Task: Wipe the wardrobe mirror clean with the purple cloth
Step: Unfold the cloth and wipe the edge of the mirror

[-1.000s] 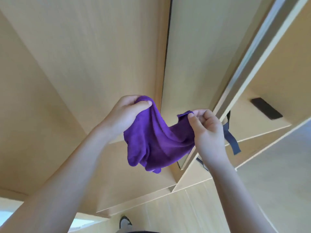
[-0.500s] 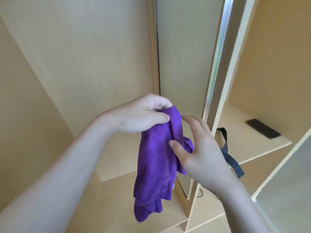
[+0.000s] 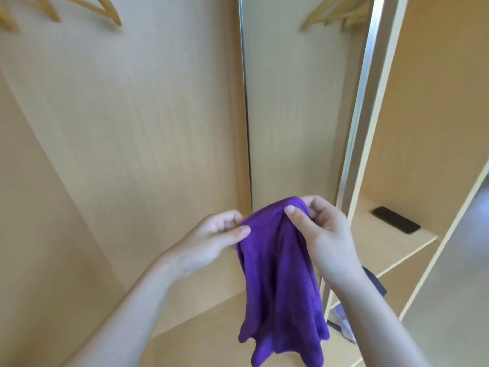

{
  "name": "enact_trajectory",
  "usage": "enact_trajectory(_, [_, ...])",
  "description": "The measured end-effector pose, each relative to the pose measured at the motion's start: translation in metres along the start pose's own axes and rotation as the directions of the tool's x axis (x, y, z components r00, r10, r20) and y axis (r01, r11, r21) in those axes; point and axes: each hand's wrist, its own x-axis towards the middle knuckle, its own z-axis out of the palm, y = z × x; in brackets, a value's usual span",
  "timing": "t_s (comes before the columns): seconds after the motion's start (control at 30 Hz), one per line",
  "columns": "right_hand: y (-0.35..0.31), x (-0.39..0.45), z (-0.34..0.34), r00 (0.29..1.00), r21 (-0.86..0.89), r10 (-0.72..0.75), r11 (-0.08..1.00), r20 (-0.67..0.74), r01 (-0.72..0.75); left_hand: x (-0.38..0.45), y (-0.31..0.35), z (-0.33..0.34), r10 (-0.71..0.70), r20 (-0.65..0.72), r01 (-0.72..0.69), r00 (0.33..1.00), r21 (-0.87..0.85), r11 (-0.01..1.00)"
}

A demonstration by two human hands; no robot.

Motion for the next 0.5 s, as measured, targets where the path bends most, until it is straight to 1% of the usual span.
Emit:
enact_trajectory(0.1, [0.003,-0.010,-0.003,0.995,-0.052,0.061,0.996,-0.073,-0.065,0.012,0.026,-0.006,0.125,-0.076,-0.128,0.989,-0.034,0.991])
enact_trajectory(0.17, [0.006,-0.020,-0.003,0.993,-0.093,0.084,0.991,-0.088,-0.092,0.021,0.044,-0.006,0.200,-0.086,-0.202,0.976,-0.020,0.979])
enact_trajectory(0.23, [0.006,-0.031,-0.001,0.994,-0.062,0.102,0.993,-0.046,-0.105,0.032,0.059,-0.001,0.266,-0.046,-0.266,0.963,0.007,0.964])
enact_trajectory(0.33, [0.001,-0.041,0.003,0.991,0.072,0.121,0.990,0.051,-0.125,0.049,0.075,0.009,0.319,0.049,-0.322,0.946,0.088,0.943])
enact_trajectory(0.4, [-0.006,-0.044,0.005,0.998,0.100,0.062,0.993,0.026,-0.064,0.061,0.081,0.014,0.333,0.080,-0.342,0.939,0.136,0.930])
enact_trajectory(0.5, [-0.022,-0.039,0.008,0.990,0.000,-0.119,0.993,-0.077,0.120,0.076,0.083,0.017,0.315,0.100,-0.327,0.944,0.149,0.933])
